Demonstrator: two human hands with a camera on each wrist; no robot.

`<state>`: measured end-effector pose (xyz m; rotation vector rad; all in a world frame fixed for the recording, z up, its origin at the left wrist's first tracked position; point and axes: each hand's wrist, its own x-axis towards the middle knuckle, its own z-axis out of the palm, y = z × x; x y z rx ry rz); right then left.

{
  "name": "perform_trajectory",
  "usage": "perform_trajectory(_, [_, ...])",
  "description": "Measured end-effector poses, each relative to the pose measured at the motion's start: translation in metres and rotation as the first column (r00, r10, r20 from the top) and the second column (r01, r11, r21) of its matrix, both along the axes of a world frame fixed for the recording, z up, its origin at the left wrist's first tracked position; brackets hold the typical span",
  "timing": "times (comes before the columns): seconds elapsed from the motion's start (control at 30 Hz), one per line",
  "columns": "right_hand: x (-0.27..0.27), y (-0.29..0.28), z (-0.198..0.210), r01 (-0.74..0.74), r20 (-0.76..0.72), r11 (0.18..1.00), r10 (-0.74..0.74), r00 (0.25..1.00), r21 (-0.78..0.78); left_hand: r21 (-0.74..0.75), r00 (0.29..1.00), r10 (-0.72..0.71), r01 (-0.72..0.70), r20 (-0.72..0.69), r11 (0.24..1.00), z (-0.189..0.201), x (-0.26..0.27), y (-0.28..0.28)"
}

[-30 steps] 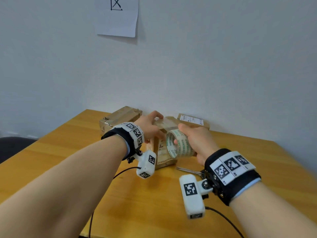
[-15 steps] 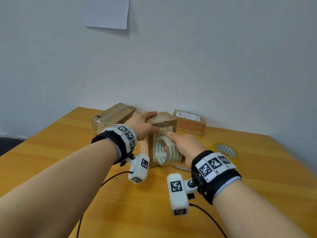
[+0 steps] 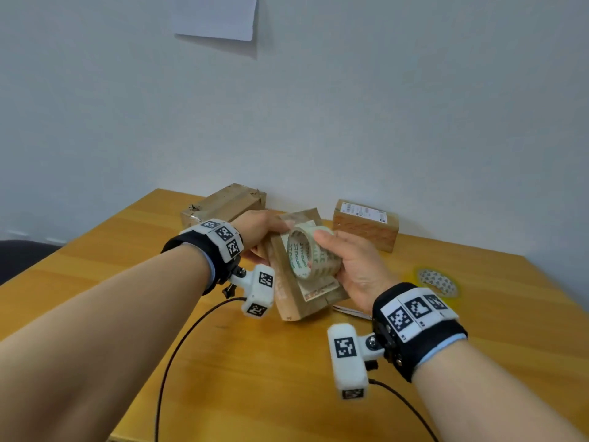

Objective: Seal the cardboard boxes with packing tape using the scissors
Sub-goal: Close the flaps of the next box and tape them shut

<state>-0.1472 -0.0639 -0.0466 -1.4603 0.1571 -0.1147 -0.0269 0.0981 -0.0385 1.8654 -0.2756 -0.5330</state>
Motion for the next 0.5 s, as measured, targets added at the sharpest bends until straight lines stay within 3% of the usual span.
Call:
perform_trajectory(0.1, [0.007, -0.001, -0.007, -0.007, -0.007, 0.999, 0.008, 1.000, 0.044, 0.055, 0.998, 0.031, -0.034, 0.059, 0.998, -0.008, 0.015, -0.001])
perform_trajectory(0.2, [0.020, 0.000, -0.006, -0.026, -0.043, 0.999, 0.025, 0.999, -0.028, 0.301, 0.920, -0.043, -0.083, 0.389, 0.950, -0.013, 0.031, -0.008])
perform_trajectory(0.3, [0.033, -0.001, -0.006, 0.004, -0.083, 0.997, -0.011, 0.997, -0.082, 0.409, 0.841, -0.131, -0.115, 0.525, 0.905, -0.018, 0.032, -0.015])
perform_trajectory(0.4, [0.043, -0.003, -0.006, 0.013, -0.106, 0.990, -0.028, 0.994, -0.140, 0.475, 0.820, -0.267, -0.007, 0.506, 0.880, -0.019, 0.028, -0.019])
perform_trajectory(0.5, [0.050, -0.002, -0.009, 0.001, -0.123, 0.981, -0.026, 0.992, -0.196, 0.464, 0.865, -0.365, 0.180, 0.345, 0.867, -0.019, 0.025, -0.018])
